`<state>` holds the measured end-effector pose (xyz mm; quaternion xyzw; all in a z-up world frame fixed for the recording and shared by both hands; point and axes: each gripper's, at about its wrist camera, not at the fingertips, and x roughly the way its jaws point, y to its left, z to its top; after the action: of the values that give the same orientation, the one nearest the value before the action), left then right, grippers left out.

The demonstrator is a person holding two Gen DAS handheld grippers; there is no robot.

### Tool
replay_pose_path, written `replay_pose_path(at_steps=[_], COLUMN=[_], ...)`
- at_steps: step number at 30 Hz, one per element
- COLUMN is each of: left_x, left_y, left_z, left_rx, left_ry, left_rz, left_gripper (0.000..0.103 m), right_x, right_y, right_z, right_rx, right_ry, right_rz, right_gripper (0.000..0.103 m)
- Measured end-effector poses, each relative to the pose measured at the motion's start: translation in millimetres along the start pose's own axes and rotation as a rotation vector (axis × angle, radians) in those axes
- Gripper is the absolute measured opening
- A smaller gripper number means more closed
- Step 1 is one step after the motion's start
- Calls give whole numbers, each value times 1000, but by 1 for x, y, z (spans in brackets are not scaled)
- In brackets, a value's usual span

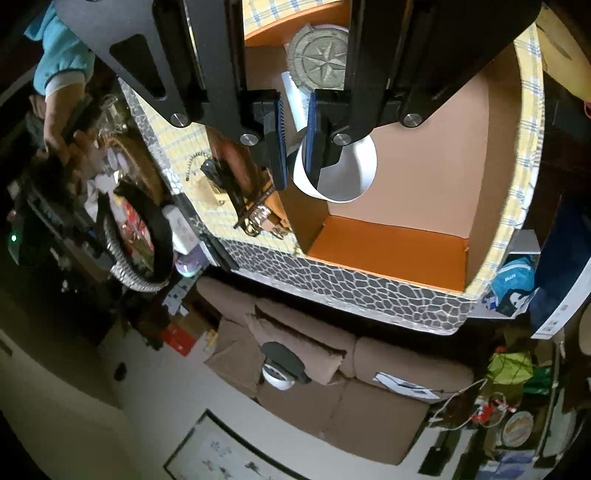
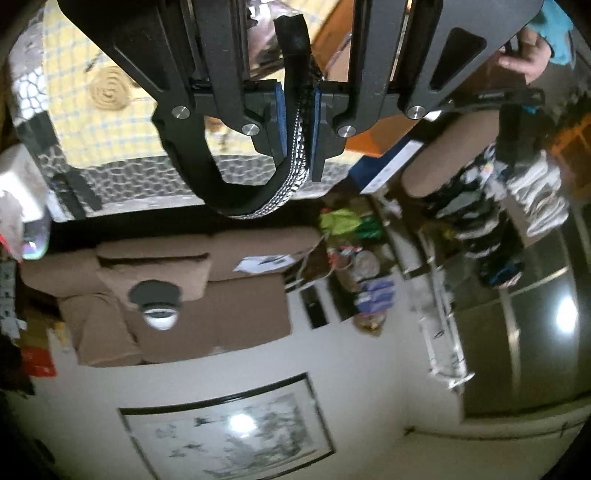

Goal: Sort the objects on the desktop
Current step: 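Lift the scoop with the left tool while the right tool grasps the black headband, then drop the headband in the box with the right tool while the left tool releases the scoop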

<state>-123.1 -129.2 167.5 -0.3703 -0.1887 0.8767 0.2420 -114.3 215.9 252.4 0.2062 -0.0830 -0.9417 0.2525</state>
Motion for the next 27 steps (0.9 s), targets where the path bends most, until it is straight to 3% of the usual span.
replay_pose_path(at_steps=[9, 15, 27], left_x=[-3, -5, -15], left_y=[26, 37, 67], left_z=[4, 4, 7], left_rx=[-33, -53, -128], left_ry=[12, 31, 36], left_rz=[46, 70, 82], left_gripper=[9, 9, 9], right_x=[72, 141, 248], right_y=[73, 121, 151], right_z=[-18, -36, -84], right_rx=[-78, -107, -160], right_ry=[124, 255, 498], right_rz=[132, 204, 176], right_gripper=[10, 10, 10])
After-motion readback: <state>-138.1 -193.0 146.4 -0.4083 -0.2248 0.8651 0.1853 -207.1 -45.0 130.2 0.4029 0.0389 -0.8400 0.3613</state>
